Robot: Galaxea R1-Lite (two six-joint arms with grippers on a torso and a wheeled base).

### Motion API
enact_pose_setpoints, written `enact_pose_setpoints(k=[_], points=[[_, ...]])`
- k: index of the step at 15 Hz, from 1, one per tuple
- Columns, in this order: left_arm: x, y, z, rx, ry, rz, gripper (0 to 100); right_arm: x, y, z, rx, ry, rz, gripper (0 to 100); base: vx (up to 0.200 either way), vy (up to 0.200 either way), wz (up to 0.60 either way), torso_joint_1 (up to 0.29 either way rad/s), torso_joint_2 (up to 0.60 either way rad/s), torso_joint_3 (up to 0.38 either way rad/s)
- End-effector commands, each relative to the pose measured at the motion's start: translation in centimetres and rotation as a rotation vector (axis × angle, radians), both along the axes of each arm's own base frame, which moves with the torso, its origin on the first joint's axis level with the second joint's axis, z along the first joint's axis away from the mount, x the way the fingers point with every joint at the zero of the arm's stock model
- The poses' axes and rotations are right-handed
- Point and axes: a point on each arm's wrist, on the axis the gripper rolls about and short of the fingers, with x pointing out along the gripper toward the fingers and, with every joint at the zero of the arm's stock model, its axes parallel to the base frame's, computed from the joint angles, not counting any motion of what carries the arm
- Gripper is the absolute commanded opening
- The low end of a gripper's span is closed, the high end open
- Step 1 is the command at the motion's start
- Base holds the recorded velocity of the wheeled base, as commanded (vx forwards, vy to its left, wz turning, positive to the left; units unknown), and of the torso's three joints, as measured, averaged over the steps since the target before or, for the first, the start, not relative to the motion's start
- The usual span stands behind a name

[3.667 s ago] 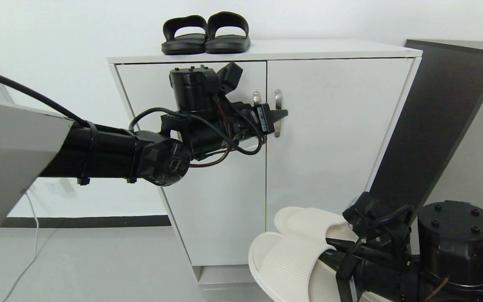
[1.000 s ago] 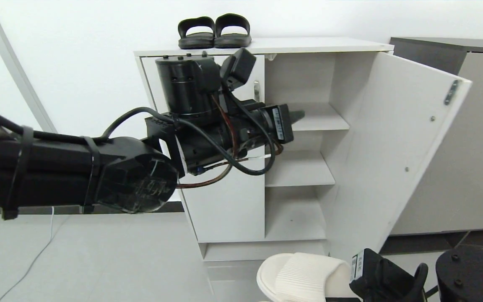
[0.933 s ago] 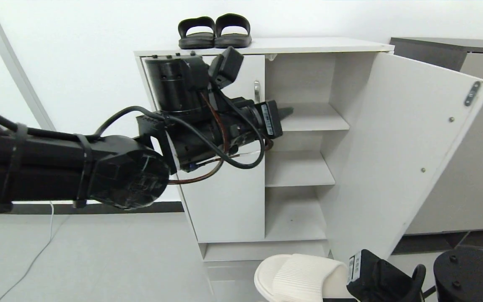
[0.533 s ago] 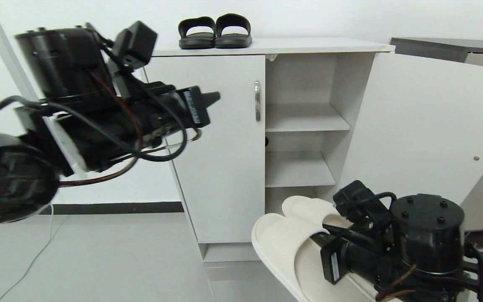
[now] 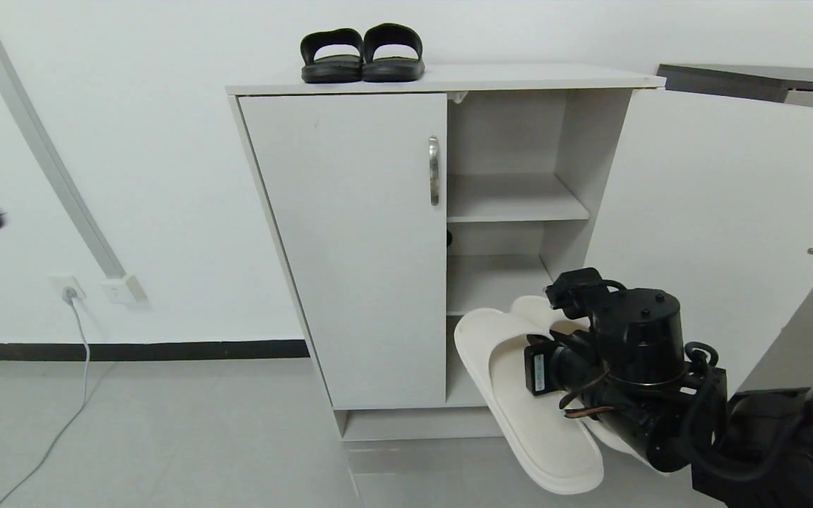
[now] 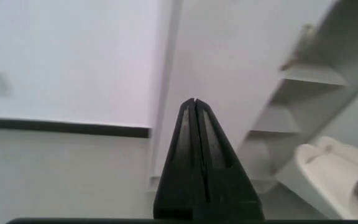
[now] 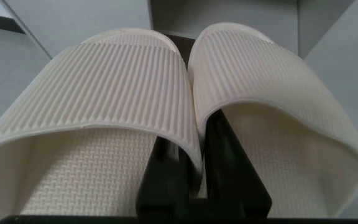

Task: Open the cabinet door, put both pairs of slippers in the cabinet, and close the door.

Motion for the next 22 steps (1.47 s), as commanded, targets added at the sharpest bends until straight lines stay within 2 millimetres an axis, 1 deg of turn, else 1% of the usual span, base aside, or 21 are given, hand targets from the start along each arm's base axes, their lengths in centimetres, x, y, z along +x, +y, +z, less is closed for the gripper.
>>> enact_pose_setpoints(k=[1,2,3,4,5,6,7,8,9,10,11,13,14,16,17,18,19,22], points=[[-9.4,2.3,-4.8,0.010,-0.066,0.285,0,0.3,0.1,-0.6,-0.013,0.012,-0.007,0,0.000,0.000,0.00,0.000,0.00,0.000],[-10.8,2.2,-6.7,0.032,-0.072,0.338,0,0.3,0.1,-0.6,-0.013,0.013,-0.009,0,0.000,0.000,0.00,0.000,0.00,0.000],[-11.7,2.1,-9.0,0.065,-0.069,0.380,0,0.3,0.1,-0.6,-0.013,0.012,-0.007,0,0.000,0.000,0.00,0.000,0.00,0.000],[-12.2,2.0,-11.4,0.074,-0.062,0.397,0,0.2,0.2,-0.6,-0.013,0.012,-0.004,0,0.000,0.000,0.00,0.000,0.00,0.000],[-12.4,2.0,-13.8,0.086,-0.048,0.394,0,0.1,0.2,-0.8,-0.017,0.016,-0.003,0,0.000,0.000,0.00,0.000,0.00,0.000],[-12.5,2.0,-15.2,0.102,-0.042,0.390,0,0.1,0.2,-0.8,-0.017,0.016,-0.001,0,0.000,0.000,0.00,0.000,0.00,0.000],[-11.9,2.1,-17.6,0.112,-0.015,0.350,0,0.0,0.2,-0.7,-0.013,0.012,0.002,0,0.000,0.000,0.00,0.000,0.00,0.000],[-11.8,2.1,-18.4,0.109,-0.058,0.329,0,-0.1,0.3,-0.8,-0.014,0.010,0.005,0,0.000,0.000,0.00,0.000,0.00,0.000],[-11.3,2.0,-19.4,0.113,-0.060,0.276,0,-0.1,0.4,-0.8,-0.013,0.008,0.007,0,0.000,0.000,0.00,0.000,0.00,0.000],[-11.0,2.0,-19.9,0.113,-0.066,0.235,0,-0.1,0.4,-0.8,-0.011,0.008,0.010,0,0.000,0.000,0.00,0.000,0.00,0.000],[-10.4,1.8,-21.0,0.120,-0.082,0.170,0,-0.3,0.5,-1.1,-0.018,0.014,0.016,0,0.000,0.000,0.00,0.000,0.00,0.000],[-10.4,1.8,-21.5,0.116,-0.032,0.140,0,-0.3,0.7,-1.4,-0.022,0.014,0.023,0,0.000,0.000,0.00,0.000,0.00,0.000],[-10.4,1.7,-21.5,0.113,-0.033,0.136,0,-0.3,0.8,-1.5,-0.022,0.014,0.022,0,0.000,0.000,0.00,0.000,0.00,0.000],[-10.4,1.5,-22.0,0.117,0.015,0.027,0,-0.2,1.0,-1.8,-0.019,0.009,0.027,0,0.000,0.000,0.00,0.000,0.00,0.000],[-10.4,1.4,-21.9,0.132,-0.001,-0.006,0,-0.2,1.1,-1.9,-0.018,0.004,0.031,0,0.000,0.000,0.00,0.000,0.00,0.000],[-10.4,1.4,-21.9,0.134,-0.001,-0.008,0,-0.2,1.1,-1.9,-0.020,0.004,0.031,0,0.000,0.000,0.00,0.000,0.00,0.000],[-10.4,1.4,-21.9,0.119,-0.001,-0.008,0,-0.1,1.6,-2.2,-0.022,0.005,0.036,0,0.000,0.000,0.00,0.000,0.00,0.000],[-10.4,1.4,-21.9,0.100,-0.001,-0.006,0,1.0,2.5,-2.4,-0.017,-0.009,-0.010,0,0.000,0.000,0.00,0.000,0.00,0.000]])
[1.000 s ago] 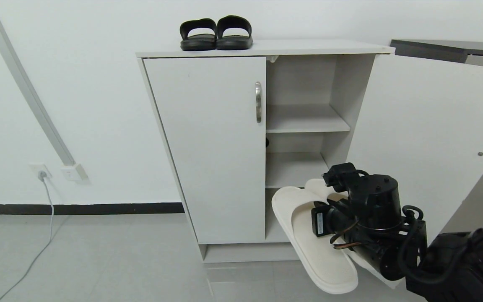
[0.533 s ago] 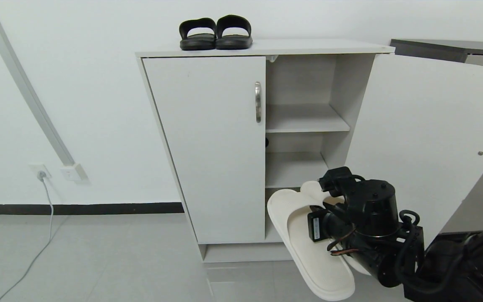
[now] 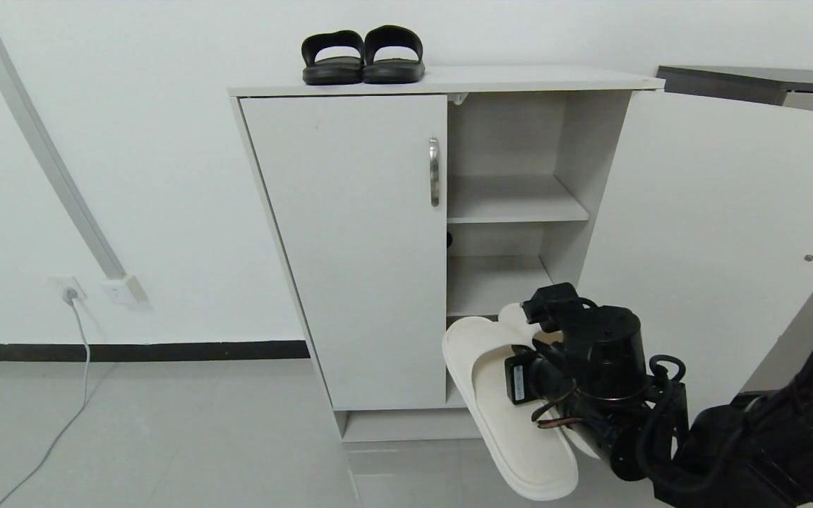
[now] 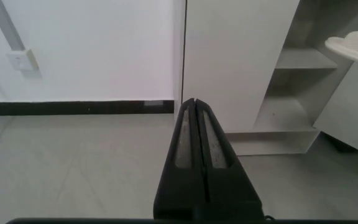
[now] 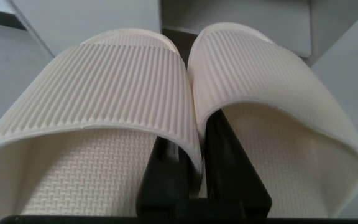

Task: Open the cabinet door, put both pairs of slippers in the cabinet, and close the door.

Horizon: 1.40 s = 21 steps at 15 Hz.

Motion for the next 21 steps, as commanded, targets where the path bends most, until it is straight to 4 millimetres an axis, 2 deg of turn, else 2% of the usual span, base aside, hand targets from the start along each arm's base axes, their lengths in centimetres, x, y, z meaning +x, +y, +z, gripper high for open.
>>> enact_pose_setpoints(k=[1,6,8,12,21], points=[[0.0,0.0,0.0,-0.001,0.003,-0.001,0,0.9,0.8,-0.5,-0.012,-0.007,-0.040,0,0.000,0.000,0.00,0.000,0.00,0.000],[0.0,0.0,0.0,0.000,0.003,-0.001,0,1.4,2.5,0.3,0.003,-0.065,-0.131,0,0.000,0.000,0.00,0.000,0.00,0.000],[0.0,0.0,0.0,0.000,0.003,-0.001,0,1.5,3.3,0.7,0.025,-0.084,-0.161,0,0.000,-0.200,0.00,0.000,0.00,0.002],[0.0,0.0,0.0,0.000,0.003,-0.001,0,1.6,3.3,0.4,0.019,-0.078,-0.164,0,0.000,-0.200,0.00,0.002,0.00,0.004],[0.0,0.0,0.0,0.000,0.003,0.002,0,2.3,3.6,-1.9,-0.017,-0.047,-0.173,0,0.000,0.000,0.00,0.000,0.00,0.000]])
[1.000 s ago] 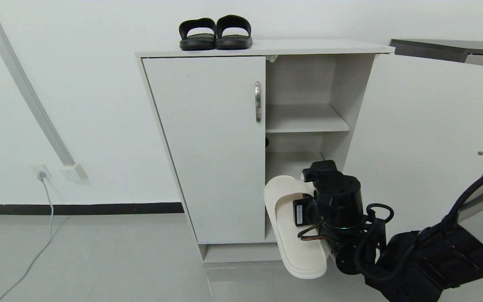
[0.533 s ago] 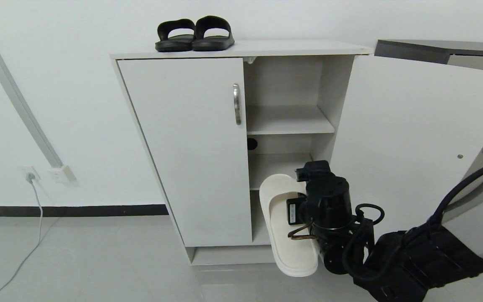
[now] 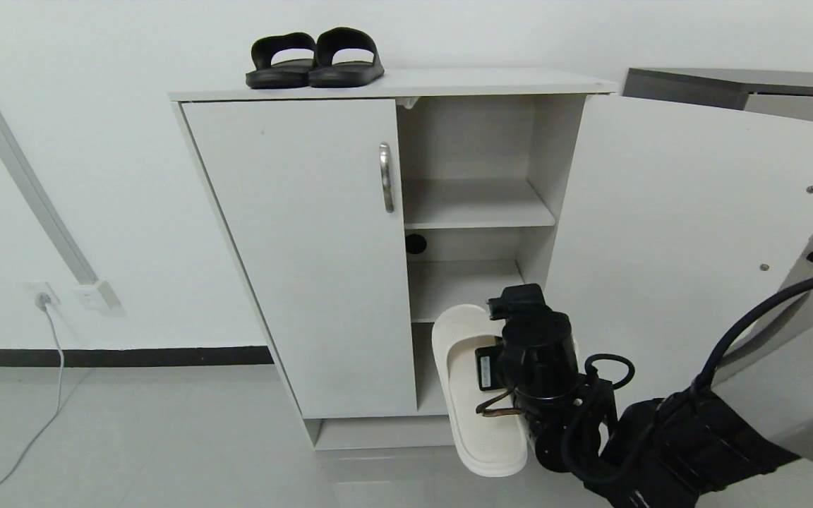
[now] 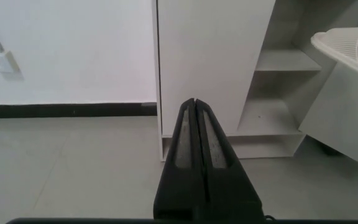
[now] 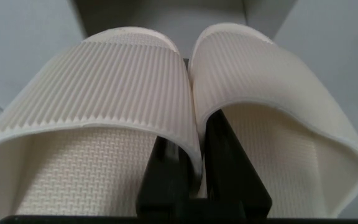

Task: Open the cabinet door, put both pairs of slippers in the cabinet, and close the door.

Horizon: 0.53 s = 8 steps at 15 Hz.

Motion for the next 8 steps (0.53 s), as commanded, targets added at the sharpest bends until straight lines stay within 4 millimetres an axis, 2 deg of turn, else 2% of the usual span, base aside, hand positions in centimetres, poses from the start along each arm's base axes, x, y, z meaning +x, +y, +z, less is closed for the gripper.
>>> enact_pose_setpoints(k=[1,8], points=[[0.02,0.00,0.01,0.000,0.002,-0.001,0,0.28,0.10,-0.84,-0.010,0.014,-0.005,0,0.000,0.000,0.00,0.000,0.00,0.000],[0.02,0.00,0.01,0.000,0.002,-0.002,0,0.37,0.21,-1.12,-0.014,0.019,-0.002,0,0.000,0.000,0.00,0.000,0.00,0.000]])
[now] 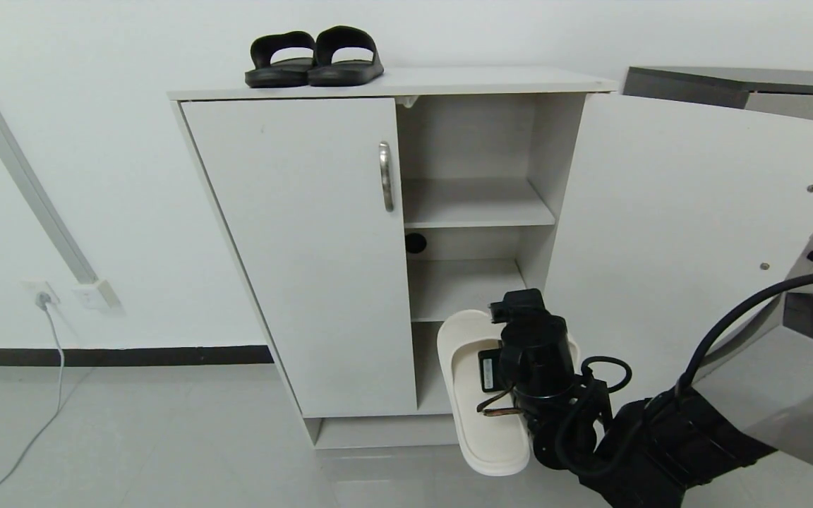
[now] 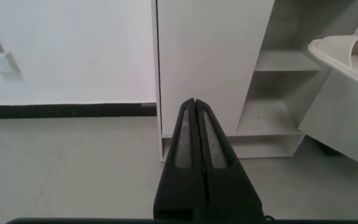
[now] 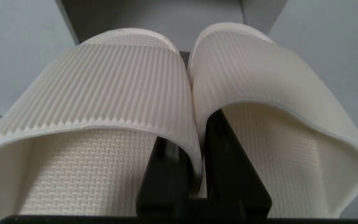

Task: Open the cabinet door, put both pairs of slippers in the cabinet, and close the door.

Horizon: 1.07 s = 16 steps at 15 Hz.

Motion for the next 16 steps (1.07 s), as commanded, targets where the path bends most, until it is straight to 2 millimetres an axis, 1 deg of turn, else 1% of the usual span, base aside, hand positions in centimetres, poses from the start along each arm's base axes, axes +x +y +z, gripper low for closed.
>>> enact_pose_setpoints(k=[1,4,8,12,13,16], points=[[0.0,0.0,0.0,-0.001,0.002,0.001,0,0.1,0.1,-0.2,-0.003,0.003,0.001,0,0.000,0.000,0.00,0.002,0.00,-0.110],[0.0,0.0,0.0,-0.001,0.002,-0.001,0,0.5,0.6,-0.3,0.004,-0.003,0.005,0,0.000,0.000,0.00,0.001,0.00,-0.175],[0.0,0.0,0.0,-0.001,0.002,-0.001,0,1.6,1.2,-1.0,0.007,-0.004,-0.003,0,0.000,0.000,0.00,0.002,0.00,-0.199],[0.0,0.0,0.0,-0.001,0.002,-0.001,0,2.2,1.9,-1.8,0.013,-0.011,-0.002,0,0.000,0.000,0.00,0.005,0.00,-0.205],[0.0,0.0,0.0,-0.001,0.002,0.001,0,2.3,1.9,-1.7,0.023,-0.026,-0.004,0,0.000,0.000,0.00,-0.002,0.00,-0.198],[0.0,0.0,0.0,-0.001,0.002,0.004,0,2.3,1.9,-0.6,0.041,-0.102,0.001,0,0.000,0.000,0.00,0.006,0.00,-0.141]])
